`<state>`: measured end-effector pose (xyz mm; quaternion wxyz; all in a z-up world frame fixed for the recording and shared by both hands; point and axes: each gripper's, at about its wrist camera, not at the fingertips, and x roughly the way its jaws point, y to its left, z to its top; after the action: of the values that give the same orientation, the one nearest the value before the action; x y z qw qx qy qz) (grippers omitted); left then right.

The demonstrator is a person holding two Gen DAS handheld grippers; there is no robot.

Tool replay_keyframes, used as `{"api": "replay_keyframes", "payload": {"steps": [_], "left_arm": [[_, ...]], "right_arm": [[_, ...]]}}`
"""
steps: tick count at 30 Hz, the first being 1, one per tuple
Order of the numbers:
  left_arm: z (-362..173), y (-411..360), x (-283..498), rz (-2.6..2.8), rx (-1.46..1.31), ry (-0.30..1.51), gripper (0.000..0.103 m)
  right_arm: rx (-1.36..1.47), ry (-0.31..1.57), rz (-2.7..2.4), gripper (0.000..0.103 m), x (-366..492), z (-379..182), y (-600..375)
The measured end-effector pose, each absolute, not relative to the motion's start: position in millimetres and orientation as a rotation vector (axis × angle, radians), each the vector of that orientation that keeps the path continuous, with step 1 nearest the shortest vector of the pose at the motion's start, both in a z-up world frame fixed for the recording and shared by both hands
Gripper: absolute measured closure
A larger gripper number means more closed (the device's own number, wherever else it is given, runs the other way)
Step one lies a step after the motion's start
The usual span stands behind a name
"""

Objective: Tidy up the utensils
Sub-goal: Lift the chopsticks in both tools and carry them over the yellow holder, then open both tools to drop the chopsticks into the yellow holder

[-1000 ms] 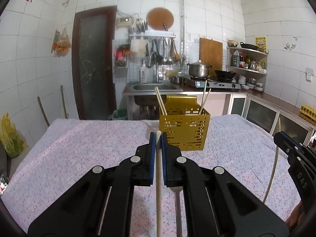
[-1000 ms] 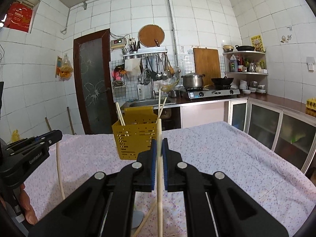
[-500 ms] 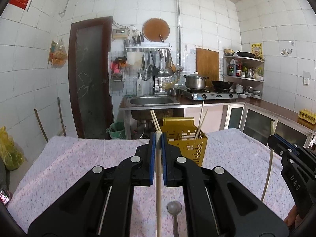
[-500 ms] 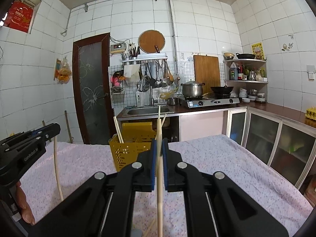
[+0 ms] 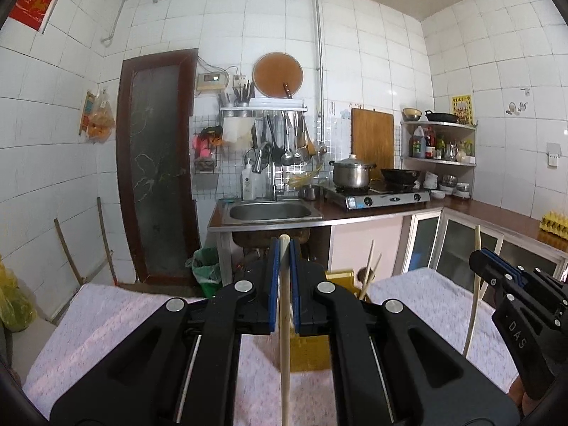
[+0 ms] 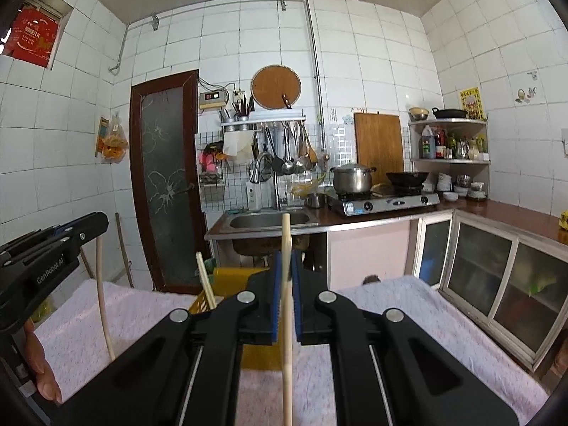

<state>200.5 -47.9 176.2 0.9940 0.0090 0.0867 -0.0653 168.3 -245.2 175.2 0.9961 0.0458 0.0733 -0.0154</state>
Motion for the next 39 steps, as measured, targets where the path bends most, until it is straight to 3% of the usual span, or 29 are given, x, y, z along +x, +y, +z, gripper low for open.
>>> {"api": "replay_keyframes", "payload": {"steps": [9, 16, 31, 32, 33, 34, 35, 36, 39], "left_arm": [[228.5, -46.7, 267.5, -0.161, -0.053, 0.099, 0.098], [234.3, -61.0, 322.0, -0.178, -0.073, 0.053, 0.098], [135.0, -72.5, 383.1, -0.178, -0.064, 0.193, 0.097], [133.4, -70.7, 379.7, -0.171, -0.051, 0.203, 0.088], [132.5, -67.8, 374.4, -0.159, -0.038, 0.212, 0.066], [132.2, -64.9, 369.0, -0.148, -0.033, 0.217, 0.052], [132.5, -61.1, 361.0, -0.134, -0.032, 0.215, 0.034], [133.2, -57.5, 353.1, -0.126, -0.031, 0.207, 0.031], [133.5, -49.9, 325.1, -0.103, 0.021, 0.235, 0.023]], "right_arm": [[0.137, 0.066, -0.01, 0.097, 245.4, 219.9, -251.1], [0.151, 0.009, 0.01, 0.097, 309.9, 229.6, -239.7], [0.14, 0.125, 0.015, 0.096, 346.3, 128.0, -236.7], [0.137, 0.144, 0.006, 0.095, 341.4, 126.6, -238.8], [0.131, 0.167, -0.007, 0.094, 336.5, 126.3, -240.6], [0.129, 0.191, -0.023, 0.077, 330.6, 126.4, -242.9], [0.134, 0.208, -0.037, 0.048, 324.3, 127.2, -245.2], [0.138, 0.221, -0.049, 0.037, 318.7, 127.7, -247.8], [0.118, 0.271, -0.091, 0.036, 293.3, 128.4, -253.3]]}}
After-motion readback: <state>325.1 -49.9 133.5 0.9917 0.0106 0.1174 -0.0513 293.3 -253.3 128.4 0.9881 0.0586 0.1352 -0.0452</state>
